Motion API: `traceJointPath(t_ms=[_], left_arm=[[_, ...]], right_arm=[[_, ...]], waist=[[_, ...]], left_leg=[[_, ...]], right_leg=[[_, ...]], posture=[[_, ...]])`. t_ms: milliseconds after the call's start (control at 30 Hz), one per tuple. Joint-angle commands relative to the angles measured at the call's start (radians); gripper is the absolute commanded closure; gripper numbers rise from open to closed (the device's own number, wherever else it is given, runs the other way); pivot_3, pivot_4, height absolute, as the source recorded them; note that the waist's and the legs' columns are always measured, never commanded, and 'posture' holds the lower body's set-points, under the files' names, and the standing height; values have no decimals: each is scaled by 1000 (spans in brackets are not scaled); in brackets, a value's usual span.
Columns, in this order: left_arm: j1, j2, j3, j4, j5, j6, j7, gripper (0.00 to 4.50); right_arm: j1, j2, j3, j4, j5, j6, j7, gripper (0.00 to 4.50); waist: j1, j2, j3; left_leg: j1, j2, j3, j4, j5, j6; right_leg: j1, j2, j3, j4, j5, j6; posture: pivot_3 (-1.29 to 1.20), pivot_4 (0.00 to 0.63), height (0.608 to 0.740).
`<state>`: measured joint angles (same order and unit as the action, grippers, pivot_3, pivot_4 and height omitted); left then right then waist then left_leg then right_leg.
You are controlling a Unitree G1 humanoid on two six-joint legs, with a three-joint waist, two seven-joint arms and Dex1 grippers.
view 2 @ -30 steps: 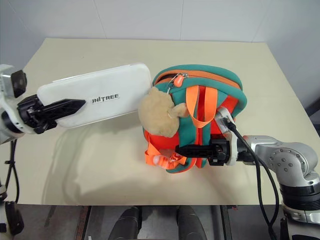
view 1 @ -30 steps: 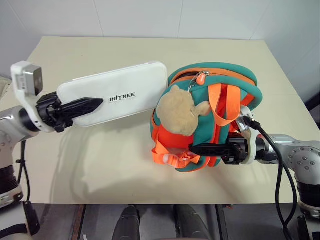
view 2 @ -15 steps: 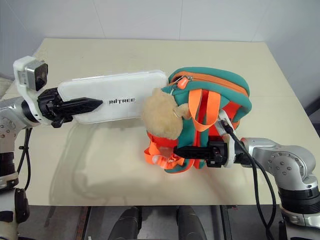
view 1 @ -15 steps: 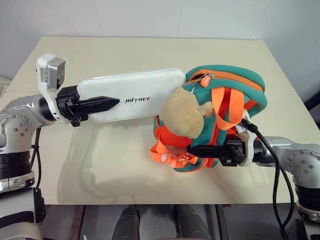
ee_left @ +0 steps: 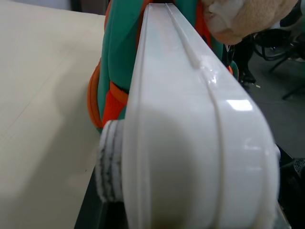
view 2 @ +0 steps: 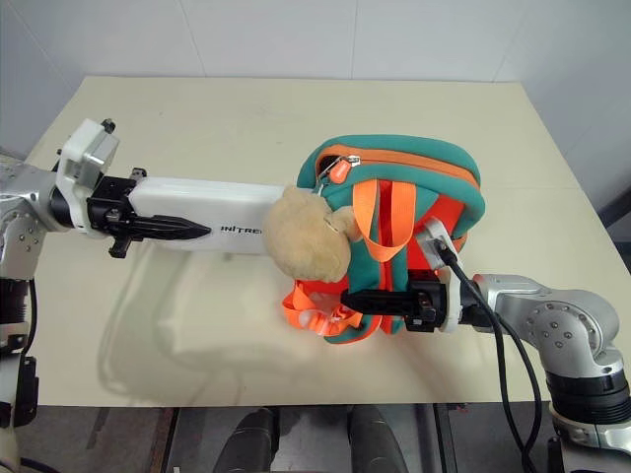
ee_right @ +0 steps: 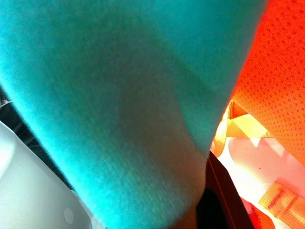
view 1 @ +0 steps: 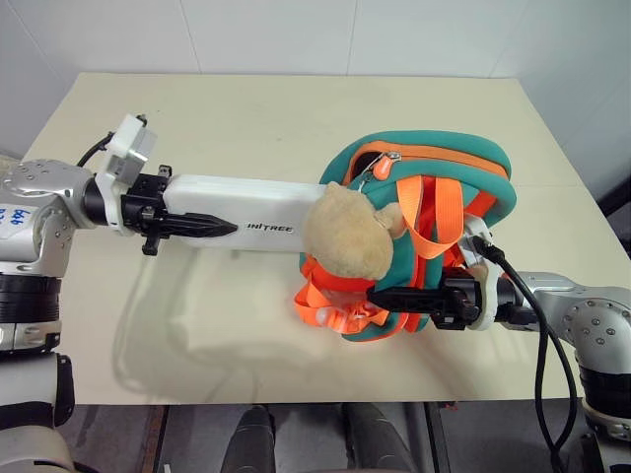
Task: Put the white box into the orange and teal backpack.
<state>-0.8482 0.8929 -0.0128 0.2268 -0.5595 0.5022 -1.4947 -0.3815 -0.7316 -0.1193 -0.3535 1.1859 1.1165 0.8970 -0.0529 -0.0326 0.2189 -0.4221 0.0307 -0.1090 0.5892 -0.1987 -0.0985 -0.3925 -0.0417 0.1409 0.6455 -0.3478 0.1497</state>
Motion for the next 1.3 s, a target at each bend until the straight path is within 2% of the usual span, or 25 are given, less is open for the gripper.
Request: traceJointPath(t_ms=[33,267,500,700,1000,1167,1300], left_arm=[[-85,-43,-52,19,50,-35,-39,3274],[-245,-159,-98,89,90,-40,-49,3274],[-330,-271,-179,147,151,-44,-54,3274],[-375,-404,-275,232,260,-135,-61,3274],[-401,-571,-281,301,319,-166,-13,3274],[-395,-620,-260,296,320,-160,13,3274],[-362,-617,-241,243,298,-126,8,3274]], right_arm=[[-7,14,-13,-35,28,-16,-1,4349],[-7,33,-5,-37,20,-23,-7,4349],[-13,54,7,-32,9,-30,-10,4349],[-25,66,17,-24,2,-32,-10,4349],[-12,87,26,-47,7,-43,-36,4349],[0,97,27,-60,13,-46,-51,4349],[1,98,28,-60,14,-52,-52,4349]], waist=[[3,0,0],[7,0,0],[0,0,0],[1,0,0],[6,0,0],[12,0,0],[21,0,0]], left_leg=[[0,0,0,0,0,0],[-1,0,0,2,0,0],[-1,0,-1,1,0,1],[-1,0,-1,3,0,1],[-1,0,-1,3,0,1],[-1,-1,-1,4,0,1],[-1,-1,-1,4,0,1]], right_leg=[[0,0,0,0,0,0],[0,0,0,1,0,1],[0,1,0,1,0,1],[0,1,0,2,0,1],[0,1,0,2,0,1],[0,1,0,3,0,2],[0,1,0,3,0,2]], posture=[[0,150,740],[0,150,740],[0,150,740],[0,150,740],[0,150,740],[0,150,740],[0,150,740]])
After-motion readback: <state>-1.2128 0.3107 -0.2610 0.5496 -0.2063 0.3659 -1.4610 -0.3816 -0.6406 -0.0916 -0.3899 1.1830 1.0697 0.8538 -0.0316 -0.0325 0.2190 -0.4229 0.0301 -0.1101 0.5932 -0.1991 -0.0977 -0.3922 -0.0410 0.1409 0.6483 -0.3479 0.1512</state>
